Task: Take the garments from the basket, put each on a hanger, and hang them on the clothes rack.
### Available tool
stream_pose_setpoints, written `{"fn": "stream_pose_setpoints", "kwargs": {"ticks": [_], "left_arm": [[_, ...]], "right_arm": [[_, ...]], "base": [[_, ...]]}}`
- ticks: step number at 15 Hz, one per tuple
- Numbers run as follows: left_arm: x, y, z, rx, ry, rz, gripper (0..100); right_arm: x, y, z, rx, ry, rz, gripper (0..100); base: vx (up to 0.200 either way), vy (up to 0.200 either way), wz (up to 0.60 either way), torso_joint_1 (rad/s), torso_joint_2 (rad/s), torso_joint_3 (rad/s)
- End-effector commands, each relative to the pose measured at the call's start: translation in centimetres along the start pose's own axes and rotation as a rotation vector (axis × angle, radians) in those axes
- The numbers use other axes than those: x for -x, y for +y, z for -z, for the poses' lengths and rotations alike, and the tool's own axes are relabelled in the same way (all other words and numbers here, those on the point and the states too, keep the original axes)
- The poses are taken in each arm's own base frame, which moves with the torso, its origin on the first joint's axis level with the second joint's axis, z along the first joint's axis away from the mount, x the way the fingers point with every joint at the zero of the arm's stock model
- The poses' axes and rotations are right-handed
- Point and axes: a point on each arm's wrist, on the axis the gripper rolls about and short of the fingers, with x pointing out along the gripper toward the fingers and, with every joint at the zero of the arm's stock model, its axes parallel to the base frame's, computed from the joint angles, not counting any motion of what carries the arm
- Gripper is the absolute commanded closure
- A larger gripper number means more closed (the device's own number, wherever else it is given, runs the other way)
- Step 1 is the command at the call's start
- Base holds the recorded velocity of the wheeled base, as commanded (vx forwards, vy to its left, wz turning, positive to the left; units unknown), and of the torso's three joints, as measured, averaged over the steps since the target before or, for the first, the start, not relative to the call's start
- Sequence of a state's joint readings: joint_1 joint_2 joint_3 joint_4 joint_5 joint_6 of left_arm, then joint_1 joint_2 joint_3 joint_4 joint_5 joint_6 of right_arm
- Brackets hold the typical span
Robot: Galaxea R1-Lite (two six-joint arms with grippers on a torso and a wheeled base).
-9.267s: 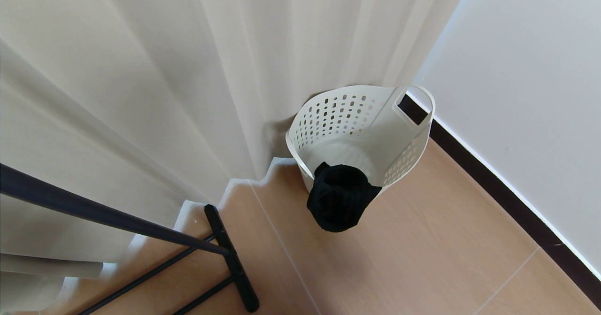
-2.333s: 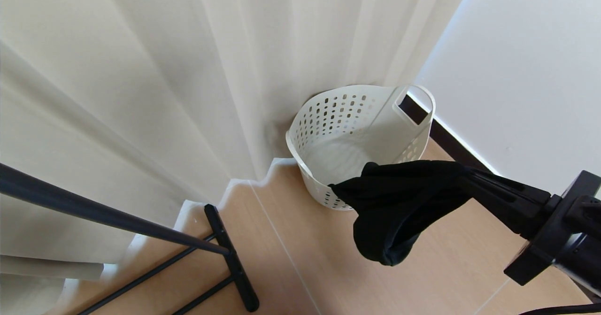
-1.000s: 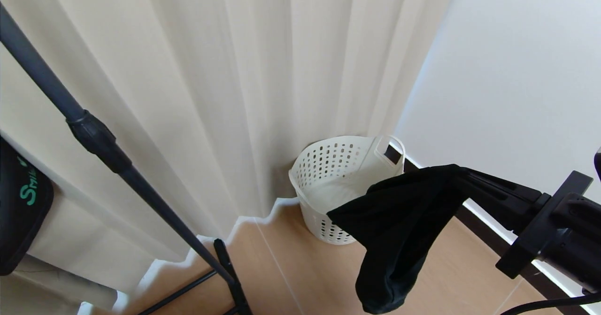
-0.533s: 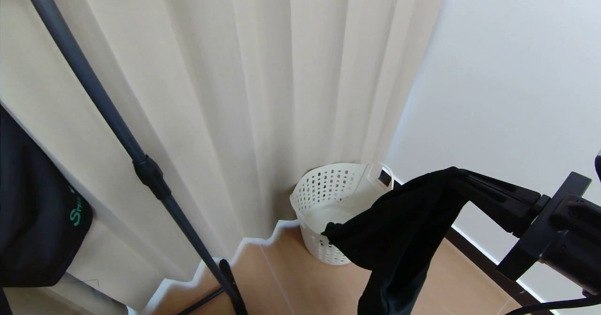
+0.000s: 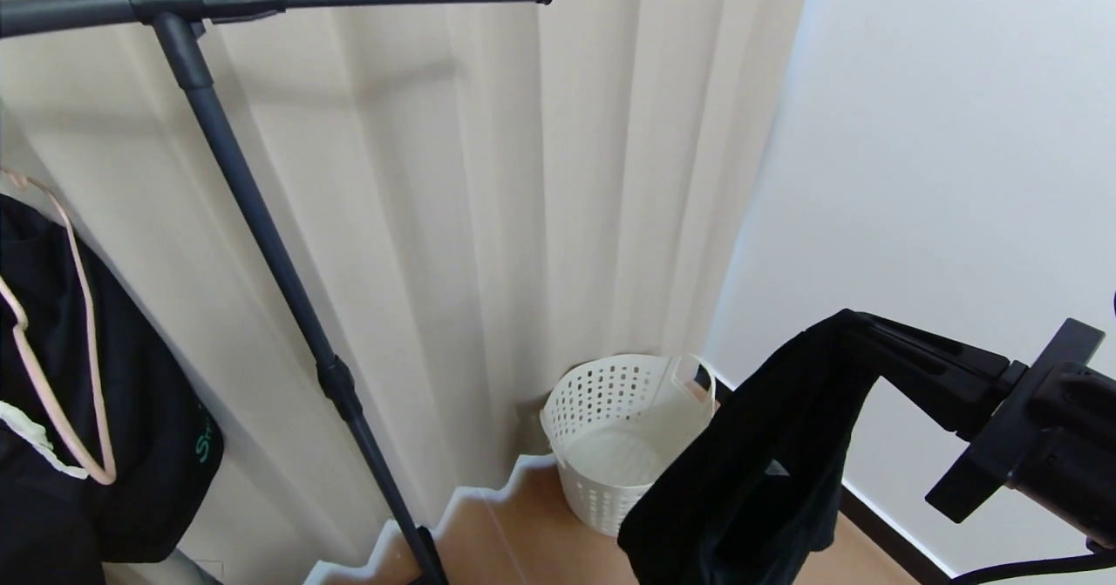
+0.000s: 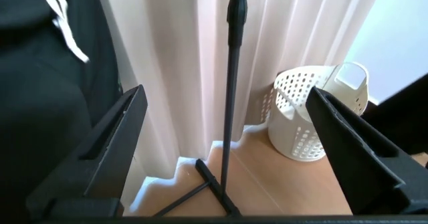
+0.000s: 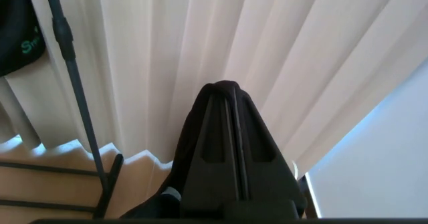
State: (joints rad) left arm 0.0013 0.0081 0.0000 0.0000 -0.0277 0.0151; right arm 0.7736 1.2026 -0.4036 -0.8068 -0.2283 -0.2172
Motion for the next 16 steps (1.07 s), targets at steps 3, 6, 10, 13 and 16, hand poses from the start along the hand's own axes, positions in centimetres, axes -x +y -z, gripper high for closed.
{"fn": "stream_pose_setpoints", "kwargs": {"ticks": [3, 6, 10, 13, 16], "left_arm": [[-0.01, 0.00, 0.00, 0.000, 0.001, 0.000, 0], [-0.01, 0.00, 0.00, 0.000, 0.001, 0.000, 0], [-0.01, 0.00, 0.00, 0.000, 0.001, 0.000, 0], [-0.01, 0.00, 0.00, 0.000, 0.001, 0.000, 0], [-0.01, 0.00, 0.00, 0.000, 0.001, -0.002, 0]], "right_arm": [[-0.11, -0.07, 0.10, 0.002, 0.006, 0.006, 100], [-0.11, -0.07, 0.10, 0.002, 0.006, 0.006, 100], [-0.11, -0.08, 0.17, 0.002, 0.009, 0.007, 100], [-0.08, -0.14, 0.18, 0.001, 0.008, 0.010, 100], [-0.05, -0.16, 0.15, 0.002, 0.007, 0.010, 100]], "base": [[0.000, 0.000, 0.00, 0.193, -0.50, -0.287], [0.000, 0.000, 0.00, 0.206, -0.53, -0.320], [0.000, 0.000, 0.00, 0.235, -0.56, -0.334], [0.000, 0.000, 0.00, 0.253, -0.60, -0.346], [0.000, 0.000, 0.00, 0.209, -0.47, -0.258]]}}
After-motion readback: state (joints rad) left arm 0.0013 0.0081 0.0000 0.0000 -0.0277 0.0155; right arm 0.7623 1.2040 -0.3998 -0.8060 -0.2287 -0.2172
